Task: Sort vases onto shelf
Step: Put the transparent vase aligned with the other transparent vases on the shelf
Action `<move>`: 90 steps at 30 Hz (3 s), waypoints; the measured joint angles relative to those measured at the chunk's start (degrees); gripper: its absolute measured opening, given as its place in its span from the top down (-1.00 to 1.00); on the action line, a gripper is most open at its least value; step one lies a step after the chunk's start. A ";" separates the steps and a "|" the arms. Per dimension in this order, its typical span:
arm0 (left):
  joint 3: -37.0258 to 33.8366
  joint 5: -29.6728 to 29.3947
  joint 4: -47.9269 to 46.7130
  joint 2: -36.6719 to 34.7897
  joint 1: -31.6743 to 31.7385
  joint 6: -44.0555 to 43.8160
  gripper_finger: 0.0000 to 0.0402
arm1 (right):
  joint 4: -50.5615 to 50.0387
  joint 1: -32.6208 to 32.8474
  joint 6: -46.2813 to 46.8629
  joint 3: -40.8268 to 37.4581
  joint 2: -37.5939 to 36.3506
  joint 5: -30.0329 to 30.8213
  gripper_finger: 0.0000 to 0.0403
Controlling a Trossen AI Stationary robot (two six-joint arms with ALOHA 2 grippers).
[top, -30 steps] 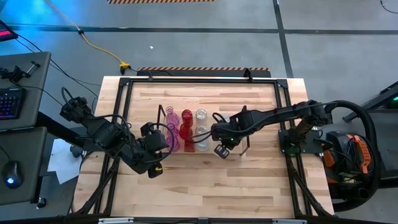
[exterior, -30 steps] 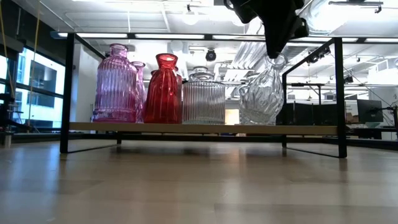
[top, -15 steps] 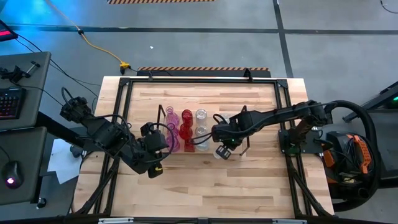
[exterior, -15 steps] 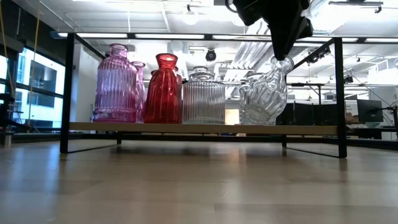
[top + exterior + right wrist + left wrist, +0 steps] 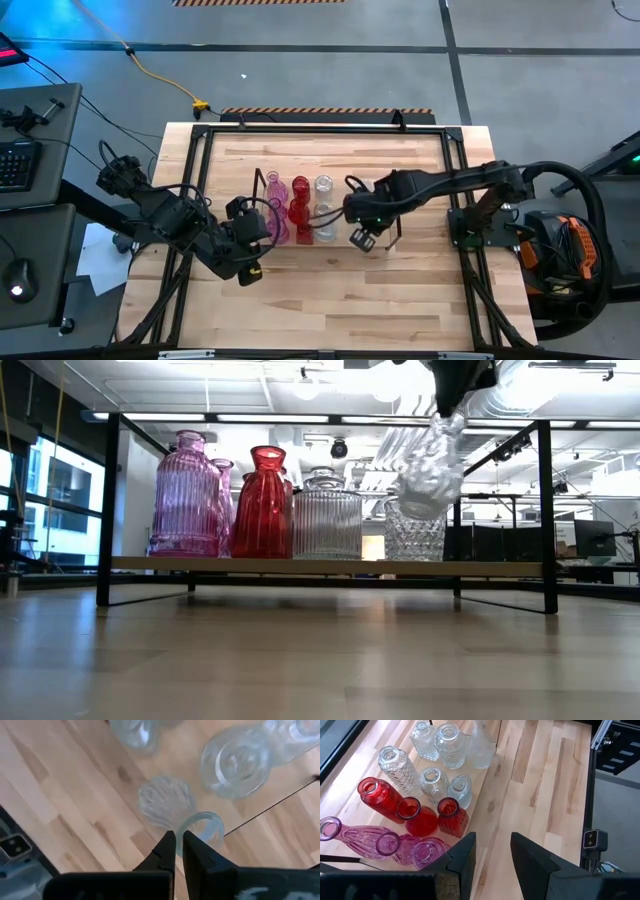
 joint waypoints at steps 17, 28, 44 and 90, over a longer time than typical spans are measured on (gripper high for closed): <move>0.00 0.02 0.11 0.00 -0.54 -0.68 0.43 | -0.86 1.92 -1.85 -0.98 6.01 2.40 1.00; 0.00 -0.13 0.09 0.02 -1.16 -1.11 0.43 | -1.01 2.18 -3.41 -0.98 6.06 3.28 1.00; 0.00 -0.15 0.05 0.01 -1.14 -0.77 0.43 | -1.39 2.14 -4.48 -0.98 6.13 4.82 1.00; 0.00 -0.09 0.08 0.01 -1.11 -0.64 0.43 | -3.88 15.81 -5.95 0.39 9.30 15.30 1.00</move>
